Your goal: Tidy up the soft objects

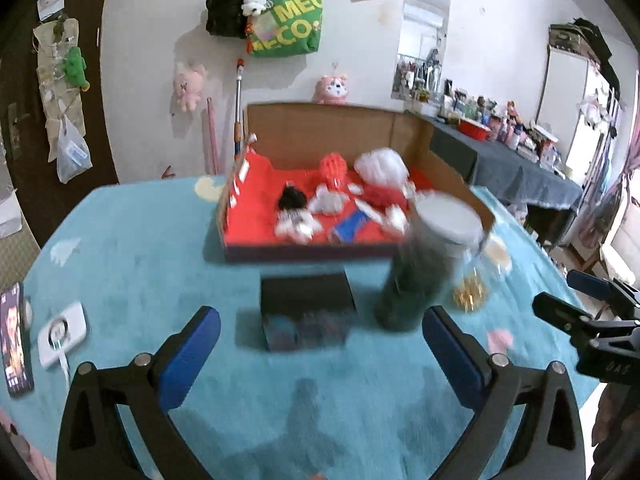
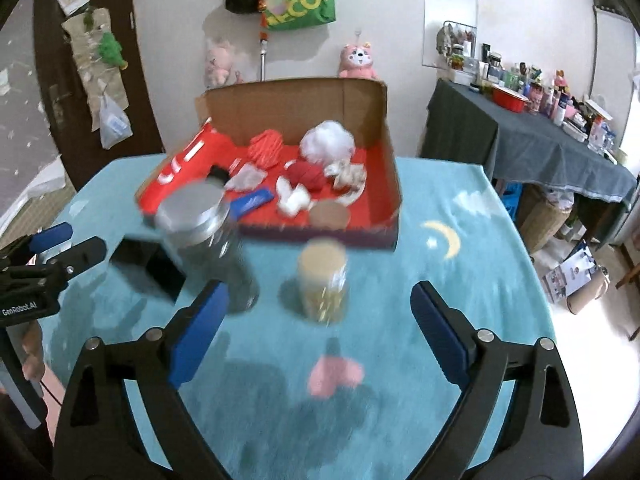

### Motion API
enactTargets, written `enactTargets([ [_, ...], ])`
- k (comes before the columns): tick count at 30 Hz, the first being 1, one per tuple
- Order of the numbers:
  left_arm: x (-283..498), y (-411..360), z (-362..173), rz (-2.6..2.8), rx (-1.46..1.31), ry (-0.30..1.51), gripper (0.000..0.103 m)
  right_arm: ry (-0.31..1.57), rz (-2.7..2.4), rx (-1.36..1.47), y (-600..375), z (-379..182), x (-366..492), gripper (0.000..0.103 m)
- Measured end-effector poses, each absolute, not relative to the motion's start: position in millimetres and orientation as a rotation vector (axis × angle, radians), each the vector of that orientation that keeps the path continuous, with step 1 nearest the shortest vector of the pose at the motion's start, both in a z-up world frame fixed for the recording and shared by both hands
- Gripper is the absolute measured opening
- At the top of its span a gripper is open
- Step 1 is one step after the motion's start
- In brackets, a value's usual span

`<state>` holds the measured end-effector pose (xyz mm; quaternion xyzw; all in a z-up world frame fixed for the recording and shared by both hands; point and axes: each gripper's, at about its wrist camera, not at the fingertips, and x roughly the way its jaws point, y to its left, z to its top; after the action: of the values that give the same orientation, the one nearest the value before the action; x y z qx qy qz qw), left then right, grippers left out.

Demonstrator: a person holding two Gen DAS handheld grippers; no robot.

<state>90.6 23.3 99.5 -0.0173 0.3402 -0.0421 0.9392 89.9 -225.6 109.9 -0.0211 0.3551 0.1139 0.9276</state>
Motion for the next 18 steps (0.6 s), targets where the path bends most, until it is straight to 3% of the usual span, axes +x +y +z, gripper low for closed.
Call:
enactTargets([
  [9, 84, 8, 36, -0.094, -0.021, 0.830, 0.103, 0.832, 0.188, -0.042, -218, 38, 72, 0.094],
  [18, 87, 0, 13, -0.040, 0.002, 0.877, 0.103, 0.873, 0.131, -0.062, -218, 4, 77, 0.094],
])
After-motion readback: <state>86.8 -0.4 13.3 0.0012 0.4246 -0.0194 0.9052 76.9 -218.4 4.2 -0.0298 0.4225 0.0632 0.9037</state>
